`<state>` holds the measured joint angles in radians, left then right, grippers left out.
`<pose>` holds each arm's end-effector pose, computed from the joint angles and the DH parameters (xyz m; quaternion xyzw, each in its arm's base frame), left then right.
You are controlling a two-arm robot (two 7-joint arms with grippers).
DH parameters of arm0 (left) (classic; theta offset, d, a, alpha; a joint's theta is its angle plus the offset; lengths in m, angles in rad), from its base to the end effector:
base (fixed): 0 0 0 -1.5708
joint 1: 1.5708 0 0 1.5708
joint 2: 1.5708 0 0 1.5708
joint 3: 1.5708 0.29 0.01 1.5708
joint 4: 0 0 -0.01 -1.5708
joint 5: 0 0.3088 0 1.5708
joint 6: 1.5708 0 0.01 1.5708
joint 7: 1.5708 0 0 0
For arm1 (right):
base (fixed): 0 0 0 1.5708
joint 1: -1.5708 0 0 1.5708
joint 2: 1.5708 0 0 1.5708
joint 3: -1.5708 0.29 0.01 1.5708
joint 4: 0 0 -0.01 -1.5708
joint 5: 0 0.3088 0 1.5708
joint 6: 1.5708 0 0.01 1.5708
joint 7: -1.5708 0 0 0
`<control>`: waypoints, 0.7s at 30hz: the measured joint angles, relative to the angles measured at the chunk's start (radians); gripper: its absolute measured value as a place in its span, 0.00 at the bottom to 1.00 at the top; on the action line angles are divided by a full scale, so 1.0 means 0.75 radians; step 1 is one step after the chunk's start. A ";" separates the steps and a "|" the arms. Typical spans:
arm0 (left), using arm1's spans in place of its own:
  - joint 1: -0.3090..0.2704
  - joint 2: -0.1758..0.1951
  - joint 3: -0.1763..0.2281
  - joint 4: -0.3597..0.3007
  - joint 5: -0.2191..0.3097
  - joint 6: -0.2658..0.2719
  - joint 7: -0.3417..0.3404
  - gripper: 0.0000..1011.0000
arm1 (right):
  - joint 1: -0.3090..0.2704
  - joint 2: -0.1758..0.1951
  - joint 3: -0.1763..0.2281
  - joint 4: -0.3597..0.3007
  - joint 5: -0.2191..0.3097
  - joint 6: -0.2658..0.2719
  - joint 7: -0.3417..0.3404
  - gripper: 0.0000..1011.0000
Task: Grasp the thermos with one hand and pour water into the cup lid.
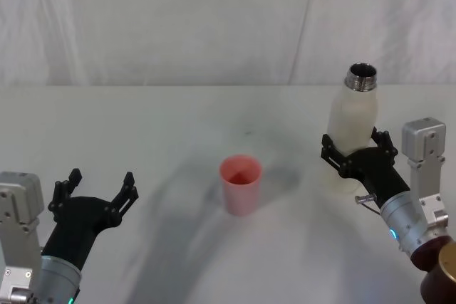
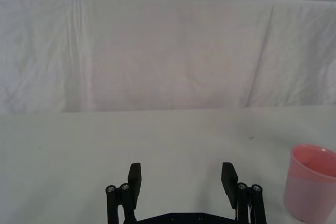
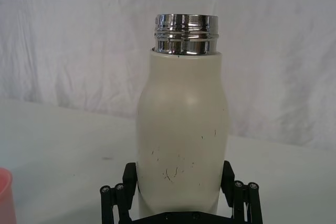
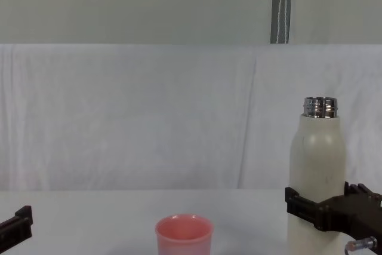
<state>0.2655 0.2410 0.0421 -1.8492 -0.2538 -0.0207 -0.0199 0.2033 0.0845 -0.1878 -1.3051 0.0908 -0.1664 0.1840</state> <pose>0.2529 0.0376 -0.2853 -0.0173 0.0064 0.6616 0.7496 0.3812 0.0263 -0.3148 0.0200 -0.0409 -0.5742 0.8174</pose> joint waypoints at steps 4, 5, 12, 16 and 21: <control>0.000 0.000 0.000 0.000 0.000 0.000 0.000 0.99 | 0.008 0.000 -0.002 0.007 -0.002 0.000 0.000 0.99; 0.000 0.000 0.000 0.000 0.000 0.000 0.000 0.99 | 0.010 0.000 -0.003 0.009 -0.003 0.000 0.000 0.99; 0.000 0.000 0.000 0.000 0.000 0.000 0.000 0.99 | 0.015 -0.001 -0.004 0.012 -0.004 0.005 0.000 0.99; 0.000 0.000 0.000 0.000 0.000 0.000 0.000 0.99 | 0.014 -0.001 -0.004 0.012 -0.004 0.005 -0.001 0.99; 0.000 0.000 0.000 0.000 0.000 0.000 0.000 0.99 | 0.014 -0.001 -0.004 0.011 -0.004 0.005 -0.001 0.96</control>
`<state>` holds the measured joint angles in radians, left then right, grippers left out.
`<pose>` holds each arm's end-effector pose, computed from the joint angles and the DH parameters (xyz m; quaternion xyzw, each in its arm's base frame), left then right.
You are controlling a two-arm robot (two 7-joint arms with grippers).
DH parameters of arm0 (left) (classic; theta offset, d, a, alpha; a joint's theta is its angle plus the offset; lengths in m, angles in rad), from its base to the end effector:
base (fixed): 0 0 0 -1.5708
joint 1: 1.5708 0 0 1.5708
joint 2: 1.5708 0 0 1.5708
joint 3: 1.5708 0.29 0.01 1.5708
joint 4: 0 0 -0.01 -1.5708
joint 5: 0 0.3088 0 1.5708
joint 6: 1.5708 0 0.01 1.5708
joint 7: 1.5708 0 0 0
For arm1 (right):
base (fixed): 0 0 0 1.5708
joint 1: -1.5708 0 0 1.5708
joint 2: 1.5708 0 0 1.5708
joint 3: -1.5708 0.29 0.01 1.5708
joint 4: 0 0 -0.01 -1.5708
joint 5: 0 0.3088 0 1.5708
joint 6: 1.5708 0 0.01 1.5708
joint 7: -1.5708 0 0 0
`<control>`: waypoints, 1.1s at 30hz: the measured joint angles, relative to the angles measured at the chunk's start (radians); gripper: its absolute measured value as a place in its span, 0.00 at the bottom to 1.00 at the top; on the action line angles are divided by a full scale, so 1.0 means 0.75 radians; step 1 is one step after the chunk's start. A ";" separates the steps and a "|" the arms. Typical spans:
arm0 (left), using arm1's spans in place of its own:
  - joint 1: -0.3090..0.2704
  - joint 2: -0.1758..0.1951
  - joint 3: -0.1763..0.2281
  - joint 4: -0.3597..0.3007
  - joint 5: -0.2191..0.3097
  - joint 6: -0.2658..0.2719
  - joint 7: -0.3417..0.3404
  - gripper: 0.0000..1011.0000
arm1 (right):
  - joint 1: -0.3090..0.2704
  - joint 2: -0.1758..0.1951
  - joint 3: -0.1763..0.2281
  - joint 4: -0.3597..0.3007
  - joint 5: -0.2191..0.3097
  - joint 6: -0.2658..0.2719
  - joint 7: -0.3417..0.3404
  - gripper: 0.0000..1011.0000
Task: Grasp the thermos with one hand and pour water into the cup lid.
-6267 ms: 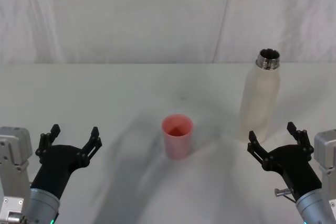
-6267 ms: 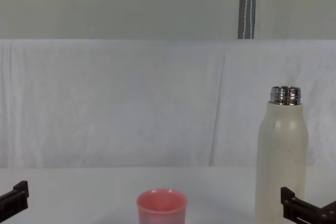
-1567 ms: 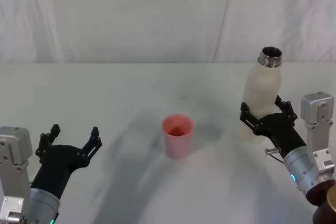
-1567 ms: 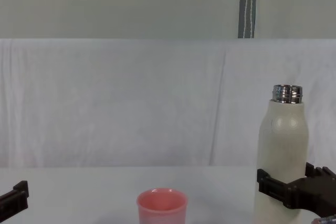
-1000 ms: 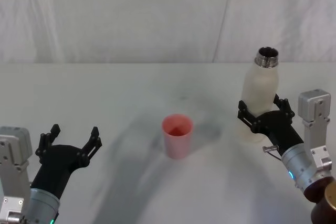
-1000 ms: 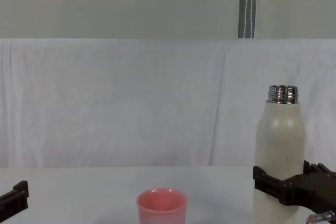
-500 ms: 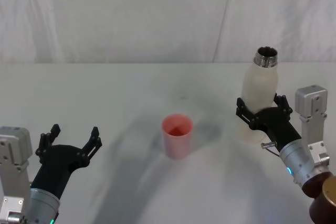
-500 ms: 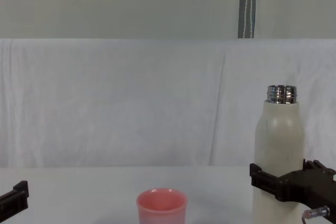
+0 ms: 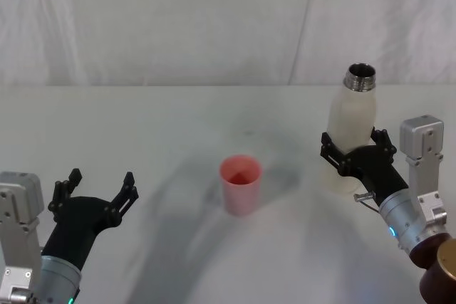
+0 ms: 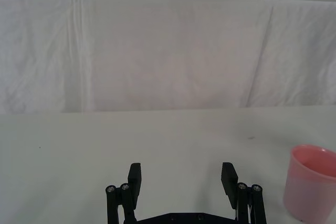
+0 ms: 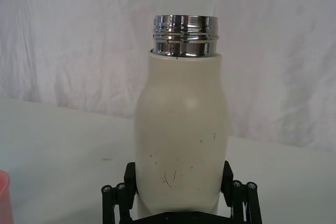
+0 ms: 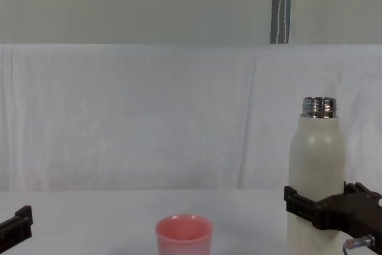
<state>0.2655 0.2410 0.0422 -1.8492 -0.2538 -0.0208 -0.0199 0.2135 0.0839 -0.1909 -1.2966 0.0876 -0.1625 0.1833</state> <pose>0.2529 0.0375 -0.2853 -0.0174 0.0064 0.6616 0.7497 0.3840 0.0271 -0.3138 0.0174 -0.0417 -0.5735 0.8180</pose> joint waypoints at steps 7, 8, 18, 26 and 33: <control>0.000 0.000 0.000 0.000 0.000 0.000 0.000 0.99 | -0.001 0.000 0.000 -0.001 0.000 0.000 -0.001 0.94; 0.000 0.000 0.000 0.000 0.000 0.000 0.000 0.99 | -0.001 0.000 0.000 -0.001 0.000 -0.001 -0.001 0.94; 0.000 0.000 0.000 0.000 0.000 0.000 0.000 0.99 | -0.005 0.002 0.001 -0.009 0.007 0.000 0.004 0.94; 0.000 0.000 0.000 0.000 0.000 0.000 0.000 0.99 | -0.006 0.022 0.006 -0.051 0.034 0.005 0.035 0.94; 0.000 0.000 0.000 0.000 0.000 0.000 0.000 0.99 | 0.016 0.059 -0.019 -0.079 0.001 0.019 0.050 0.94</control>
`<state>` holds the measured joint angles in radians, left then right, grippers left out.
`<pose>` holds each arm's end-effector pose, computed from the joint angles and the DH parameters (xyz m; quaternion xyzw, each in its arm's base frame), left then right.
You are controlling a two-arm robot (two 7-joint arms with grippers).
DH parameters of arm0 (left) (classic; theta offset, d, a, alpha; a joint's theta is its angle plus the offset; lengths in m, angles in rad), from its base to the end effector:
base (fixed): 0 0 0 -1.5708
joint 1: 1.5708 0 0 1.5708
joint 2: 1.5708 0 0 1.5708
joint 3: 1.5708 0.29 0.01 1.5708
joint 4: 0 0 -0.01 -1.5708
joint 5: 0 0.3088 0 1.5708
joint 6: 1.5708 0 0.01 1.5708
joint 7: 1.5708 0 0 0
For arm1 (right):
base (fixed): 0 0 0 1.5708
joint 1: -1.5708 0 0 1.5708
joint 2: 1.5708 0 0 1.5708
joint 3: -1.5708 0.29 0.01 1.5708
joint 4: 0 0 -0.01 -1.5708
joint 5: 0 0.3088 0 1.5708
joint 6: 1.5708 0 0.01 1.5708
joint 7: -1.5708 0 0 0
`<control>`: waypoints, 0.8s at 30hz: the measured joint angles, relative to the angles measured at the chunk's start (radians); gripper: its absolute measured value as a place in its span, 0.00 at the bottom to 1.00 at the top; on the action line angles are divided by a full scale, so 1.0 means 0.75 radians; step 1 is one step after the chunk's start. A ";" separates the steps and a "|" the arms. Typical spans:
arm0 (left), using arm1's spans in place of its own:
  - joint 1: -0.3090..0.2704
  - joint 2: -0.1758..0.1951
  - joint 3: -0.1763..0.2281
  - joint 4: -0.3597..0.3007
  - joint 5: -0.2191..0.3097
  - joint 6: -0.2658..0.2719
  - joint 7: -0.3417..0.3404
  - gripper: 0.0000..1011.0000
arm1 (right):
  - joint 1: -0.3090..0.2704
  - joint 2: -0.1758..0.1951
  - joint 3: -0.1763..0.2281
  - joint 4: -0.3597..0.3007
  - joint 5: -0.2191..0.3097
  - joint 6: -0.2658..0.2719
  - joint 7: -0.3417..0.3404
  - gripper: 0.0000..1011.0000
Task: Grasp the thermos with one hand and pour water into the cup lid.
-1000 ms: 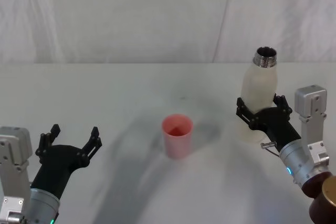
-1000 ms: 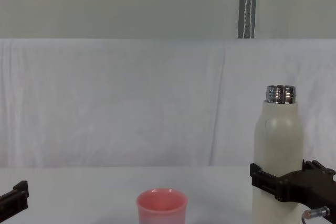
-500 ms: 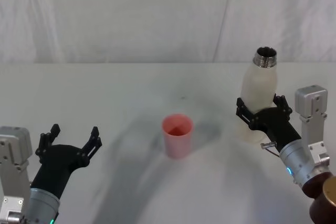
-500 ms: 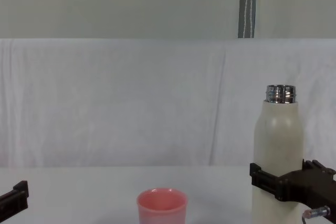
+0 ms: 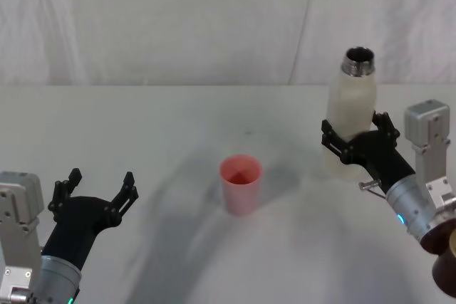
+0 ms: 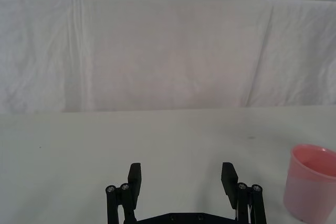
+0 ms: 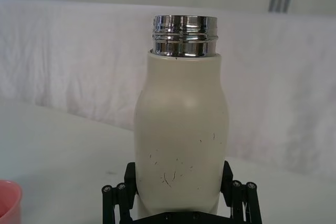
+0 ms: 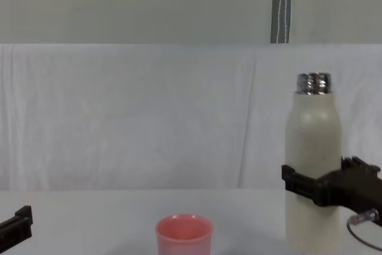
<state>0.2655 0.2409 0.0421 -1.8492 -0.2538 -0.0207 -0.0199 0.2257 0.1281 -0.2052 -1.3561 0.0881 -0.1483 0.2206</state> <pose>0.2529 0.0375 -0.2853 -0.0174 0.0065 0.6616 0.7496 0.3881 0.0177 -0.2921 0.0164 -0.0751 -0.5516 0.8306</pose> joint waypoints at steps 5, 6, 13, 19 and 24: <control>0.000 0.000 0.000 0.000 0.000 0.000 0.000 0.99 | 0.032 0.039 -0.033 -0.033 -0.056 0.021 0.013 0.94; 0.000 0.000 0.000 0.000 0.000 0.000 0.000 0.99 | 0.041 0.050 -0.042 -0.043 -0.075 0.026 0.014 0.94; 0.000 0.000 0.000 0.000 0.000 0.000 0.000 0.99 | 0.070 0.110 -0.086 -0.096 -0.174 0.035 0.017 0.94; 0.000 0.000 0.000 0.000 0.000 0.000 0.000 0.99 | 0.084 0.157 -0.113 -0.127 -0.242 0.015 0.029 0.94; 0.000 0.000 0.000 0.000 0.000 0.000 0.000 0.99 | 0.095 0.206 -0.138 -0.155 -0.305 -0.001 0.046 0.94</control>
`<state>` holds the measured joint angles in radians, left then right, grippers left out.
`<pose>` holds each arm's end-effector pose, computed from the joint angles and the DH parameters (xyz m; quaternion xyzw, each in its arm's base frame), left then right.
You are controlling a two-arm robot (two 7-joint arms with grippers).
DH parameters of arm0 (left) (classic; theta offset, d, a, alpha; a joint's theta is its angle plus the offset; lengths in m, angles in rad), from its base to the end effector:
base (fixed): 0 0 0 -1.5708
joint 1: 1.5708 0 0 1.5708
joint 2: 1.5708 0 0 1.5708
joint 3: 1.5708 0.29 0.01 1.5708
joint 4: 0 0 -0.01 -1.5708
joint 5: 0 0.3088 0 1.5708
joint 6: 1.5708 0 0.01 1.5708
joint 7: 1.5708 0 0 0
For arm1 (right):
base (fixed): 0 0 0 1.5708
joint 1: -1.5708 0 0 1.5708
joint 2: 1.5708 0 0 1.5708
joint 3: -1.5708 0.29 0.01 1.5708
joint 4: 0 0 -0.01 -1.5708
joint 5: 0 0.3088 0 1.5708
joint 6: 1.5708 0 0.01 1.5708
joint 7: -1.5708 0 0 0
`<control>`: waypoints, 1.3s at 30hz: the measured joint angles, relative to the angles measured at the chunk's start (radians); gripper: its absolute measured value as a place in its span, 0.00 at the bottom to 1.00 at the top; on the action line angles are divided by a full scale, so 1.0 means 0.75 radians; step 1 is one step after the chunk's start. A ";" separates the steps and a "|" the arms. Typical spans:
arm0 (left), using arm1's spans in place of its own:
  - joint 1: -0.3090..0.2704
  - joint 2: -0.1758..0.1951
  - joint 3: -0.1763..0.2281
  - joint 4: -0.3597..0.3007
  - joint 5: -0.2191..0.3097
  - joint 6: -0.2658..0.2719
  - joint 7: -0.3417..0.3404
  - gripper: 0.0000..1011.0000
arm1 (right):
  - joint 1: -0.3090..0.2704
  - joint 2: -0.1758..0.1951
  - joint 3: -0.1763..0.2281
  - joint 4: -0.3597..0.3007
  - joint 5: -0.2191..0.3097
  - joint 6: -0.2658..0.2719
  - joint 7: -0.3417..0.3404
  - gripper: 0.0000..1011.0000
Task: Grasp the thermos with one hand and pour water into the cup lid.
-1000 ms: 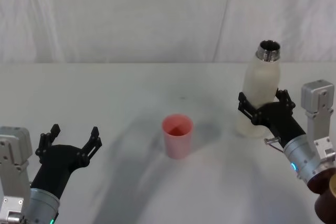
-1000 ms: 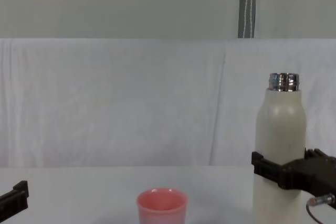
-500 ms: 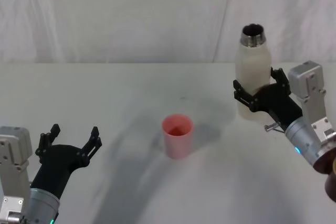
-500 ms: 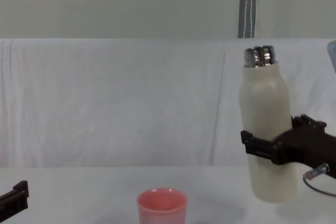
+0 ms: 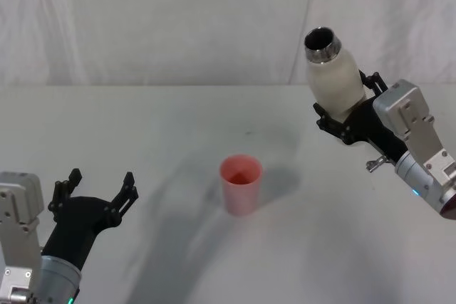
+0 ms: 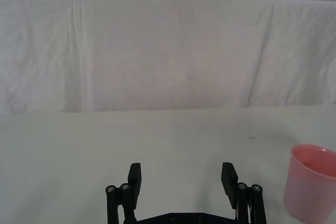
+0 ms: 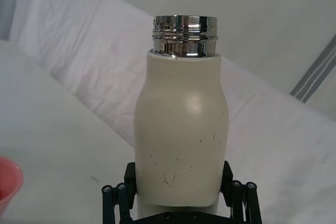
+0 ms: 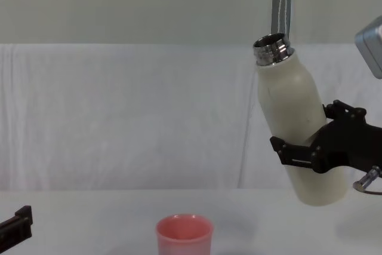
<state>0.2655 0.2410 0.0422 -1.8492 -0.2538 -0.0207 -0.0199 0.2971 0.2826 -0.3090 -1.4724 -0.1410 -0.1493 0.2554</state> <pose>0.2529 0.0375 -0.2853 -0.0173 0.0065 0.6616 0.7497 0.3980 0.0035 -0.2384 -0.0834 -0.2607 -0.4765 0.8355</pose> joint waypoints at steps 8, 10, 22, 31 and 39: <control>0.000 0.000 0.000 0.000 0.000 0.000 0.000 0.99 | 0.010 0.042 -0.036 -0.035 -0.114 0.035 -0.015 0.94; 0.000 0.000 0.000 0.000 0.000 0.000 0.000 0.99 | 0.013 0.048 -0.045 -0.041 -0.140 0.042 -0.022 0.94; 0.000 0.000 0.000 0.000 0.000 0.000 0.000 0.99 | 0.033 0.090 -0.130 -0.069 -0.383 0.116 -0.068 0.94; 0.000 0.000 0.000 0.000 0.000 0.000 0.000 0.99 | 0.050 0.124 -0.196 -0.073 -0.561 0.155 -0.091 0.94; 0.000 0.000 0.000 0.000 0.000 0.000 0.000 0.99 | 0.063 0.146 -0.244 -0.066 -0.692 0.165 -0.119 0.94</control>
<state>0.2655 0.2410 0.0421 -1.8492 -0.2538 -0.0208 -0.0199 0.3442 0.3920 -0.4917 -1.5218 -0.6602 -0.0255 0.1663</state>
